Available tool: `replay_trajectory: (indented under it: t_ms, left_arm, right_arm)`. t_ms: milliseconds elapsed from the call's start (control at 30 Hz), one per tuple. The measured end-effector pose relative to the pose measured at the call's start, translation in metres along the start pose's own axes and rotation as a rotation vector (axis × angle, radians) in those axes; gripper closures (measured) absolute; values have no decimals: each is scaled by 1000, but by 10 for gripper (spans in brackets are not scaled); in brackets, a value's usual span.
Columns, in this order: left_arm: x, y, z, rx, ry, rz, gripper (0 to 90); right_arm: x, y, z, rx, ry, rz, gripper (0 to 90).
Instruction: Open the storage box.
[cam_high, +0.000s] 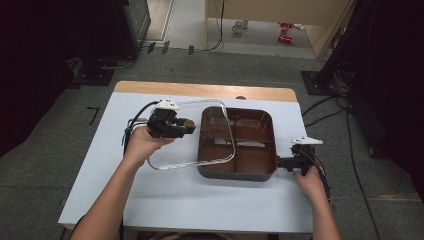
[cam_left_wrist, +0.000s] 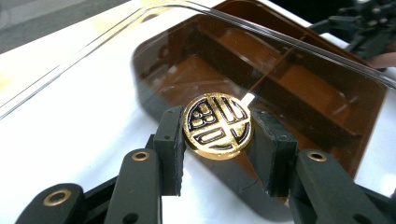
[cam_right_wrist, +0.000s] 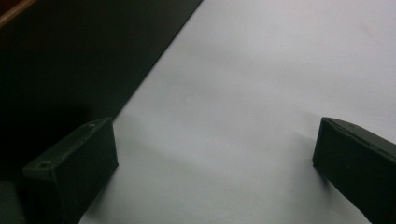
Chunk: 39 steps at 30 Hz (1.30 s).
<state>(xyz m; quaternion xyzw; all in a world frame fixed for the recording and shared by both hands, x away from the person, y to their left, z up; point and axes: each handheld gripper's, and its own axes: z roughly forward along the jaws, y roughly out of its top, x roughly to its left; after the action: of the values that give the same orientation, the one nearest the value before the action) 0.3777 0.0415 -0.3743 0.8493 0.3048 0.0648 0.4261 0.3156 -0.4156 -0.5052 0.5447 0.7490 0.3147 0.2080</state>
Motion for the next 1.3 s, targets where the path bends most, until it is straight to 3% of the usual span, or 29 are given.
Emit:
replay_trajectory:
  t_ms: [233, 433, 867, 1067, 1133, 1300]
  left_arm:
    - [23, -15, -16, 4, 49, -61, 592]
    - [37, -25, -23, 9, 78, -88, 591]
    - [89, -59, -39, 33, 185, -191, 591]
    - [107, -74, -38, 36, 225, -242, 591]
    - [116, -81, -35, 50, 264, -266, 591]
    - [125, -88, -25, 55, 276, -282, 591]
  right_arm:
    - [0, 0, 0, 1, 0, 1, 0]
    - [0, 0, 0, 1, 0, 3, 0]
    - [0, 0, 0, 0, 0, 2, 0]
    - [0, 0, 0, 1, 0, 3, 0]
    - [0, 0, 0, 1, 0, 3, 0]
    - [0, 0, 0, 0, 0, 4, 0]
